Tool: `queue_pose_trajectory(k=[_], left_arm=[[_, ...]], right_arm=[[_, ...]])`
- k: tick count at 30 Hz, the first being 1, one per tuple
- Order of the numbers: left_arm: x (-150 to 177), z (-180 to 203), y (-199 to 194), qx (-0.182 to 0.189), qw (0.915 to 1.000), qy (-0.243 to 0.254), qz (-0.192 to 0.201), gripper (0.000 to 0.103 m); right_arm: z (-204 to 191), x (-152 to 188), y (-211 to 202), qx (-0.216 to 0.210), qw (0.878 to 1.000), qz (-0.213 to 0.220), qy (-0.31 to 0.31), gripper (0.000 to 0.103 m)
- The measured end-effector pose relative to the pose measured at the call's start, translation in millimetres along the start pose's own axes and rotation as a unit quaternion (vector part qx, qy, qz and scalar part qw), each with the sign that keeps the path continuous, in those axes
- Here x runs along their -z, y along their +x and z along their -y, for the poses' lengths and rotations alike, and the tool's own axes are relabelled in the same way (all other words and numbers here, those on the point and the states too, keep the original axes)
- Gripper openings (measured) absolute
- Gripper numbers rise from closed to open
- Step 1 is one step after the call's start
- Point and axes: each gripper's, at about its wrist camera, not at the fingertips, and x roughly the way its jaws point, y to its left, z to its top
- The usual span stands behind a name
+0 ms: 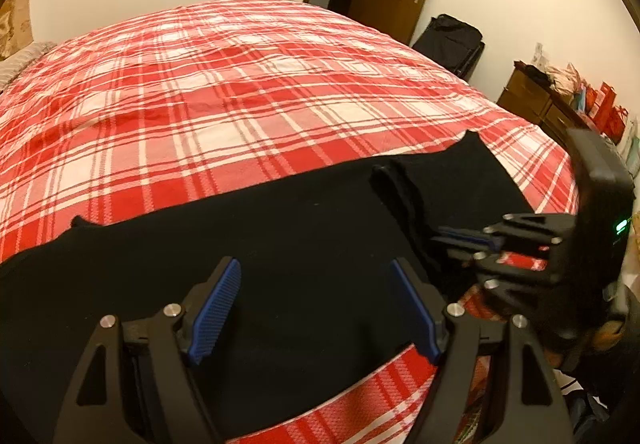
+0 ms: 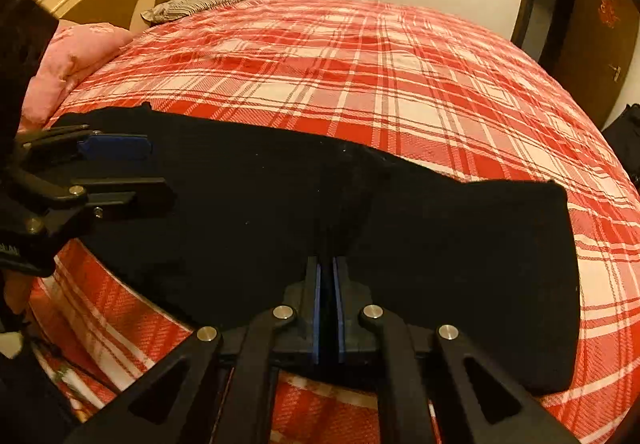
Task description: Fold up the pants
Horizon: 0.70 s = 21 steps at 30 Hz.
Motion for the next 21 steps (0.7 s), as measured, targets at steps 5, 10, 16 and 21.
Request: queue_pose_trajectory(k=[5,10,16,21], left_arm=[[-7.2,15.0,10.7,0.024,0.9996,0.011,-0.010,0.079],[-17.4,30.2,25.1,0.052,0.9984,0.006,-0.020,0.079],[-32.8,57.1,54.4,0.079,0.9959,-0.003,-0.044,0.073],[-36.7,70.3,72.0,0.077,0.9953,-0.005,-0.059,0.056]], right_arm=[[17.8,3.8,-27.7,-0.029,0.999,0.015,-0.002,0.067],[55.3,24.3,-62.7,-0.029,0.998,0.049,0.032,0.067],[105.4,50.9,-87.2,0.018,0.988,0.110,0.103,0.067],[122.1,53.8,-89.0,0.024,0.983,0.123,0.135,0.067]])
